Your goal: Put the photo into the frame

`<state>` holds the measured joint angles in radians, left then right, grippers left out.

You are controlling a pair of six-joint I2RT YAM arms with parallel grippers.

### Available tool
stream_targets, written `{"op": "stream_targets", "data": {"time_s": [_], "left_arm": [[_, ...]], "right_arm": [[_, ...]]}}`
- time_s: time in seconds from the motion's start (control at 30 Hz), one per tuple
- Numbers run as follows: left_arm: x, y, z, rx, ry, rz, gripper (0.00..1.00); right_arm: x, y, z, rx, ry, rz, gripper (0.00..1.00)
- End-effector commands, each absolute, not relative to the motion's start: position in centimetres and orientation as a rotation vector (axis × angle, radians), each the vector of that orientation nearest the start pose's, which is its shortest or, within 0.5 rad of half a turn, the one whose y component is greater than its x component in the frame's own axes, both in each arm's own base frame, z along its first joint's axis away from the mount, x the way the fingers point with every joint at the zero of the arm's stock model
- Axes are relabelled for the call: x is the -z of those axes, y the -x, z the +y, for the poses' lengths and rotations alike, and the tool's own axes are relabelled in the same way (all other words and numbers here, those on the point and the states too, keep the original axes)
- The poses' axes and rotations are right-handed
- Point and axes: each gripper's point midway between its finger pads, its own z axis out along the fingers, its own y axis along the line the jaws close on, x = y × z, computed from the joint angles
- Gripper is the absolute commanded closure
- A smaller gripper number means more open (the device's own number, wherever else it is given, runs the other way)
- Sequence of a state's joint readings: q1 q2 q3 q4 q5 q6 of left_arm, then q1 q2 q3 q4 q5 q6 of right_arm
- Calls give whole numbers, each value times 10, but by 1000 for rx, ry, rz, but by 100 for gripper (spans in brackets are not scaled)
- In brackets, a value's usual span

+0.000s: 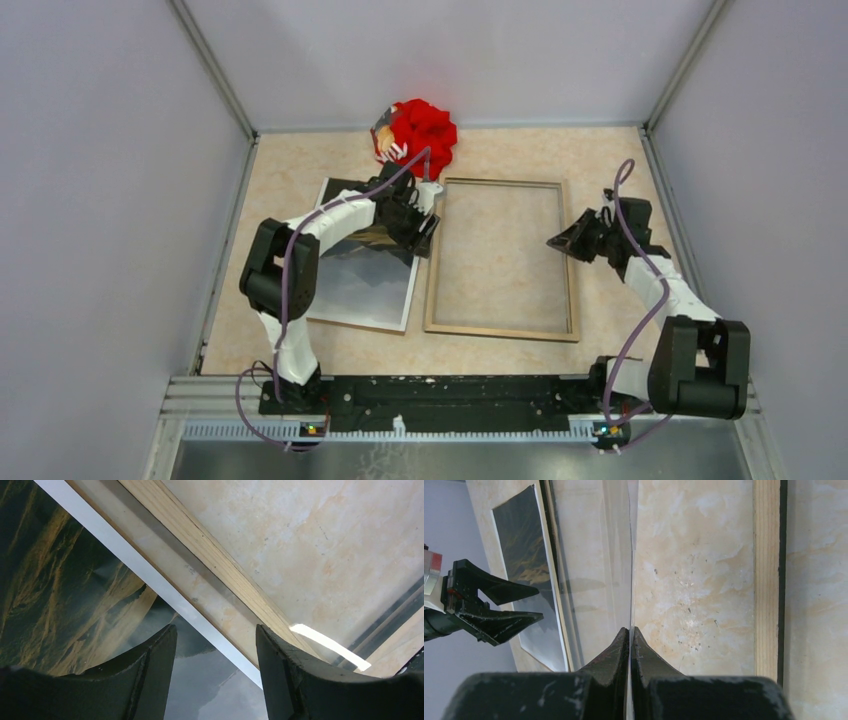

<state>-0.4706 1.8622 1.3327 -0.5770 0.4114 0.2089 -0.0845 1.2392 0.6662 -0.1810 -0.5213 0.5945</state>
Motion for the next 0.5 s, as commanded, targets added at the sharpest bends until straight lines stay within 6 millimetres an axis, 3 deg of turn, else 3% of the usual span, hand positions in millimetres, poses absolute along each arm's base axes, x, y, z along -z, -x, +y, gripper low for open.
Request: {"op": "stream_targets", "data": {"time_s": [0.0, 0.27, 0.47], "left_arm": [[-68, -347, -247, 619, -1025, 2432, 34], [-61, -346, -249, 626, -1032, 2440, 34], [-52, -347, -250, 628, -1032, 2462, 35]], "right_arm": [[-113, -323, 77, -852, -497, 2247, 100], [-112, -326, 81, -893, -462, 2238, 100], [-147, -326, 90, -955, -340, 2125, 100]]}}
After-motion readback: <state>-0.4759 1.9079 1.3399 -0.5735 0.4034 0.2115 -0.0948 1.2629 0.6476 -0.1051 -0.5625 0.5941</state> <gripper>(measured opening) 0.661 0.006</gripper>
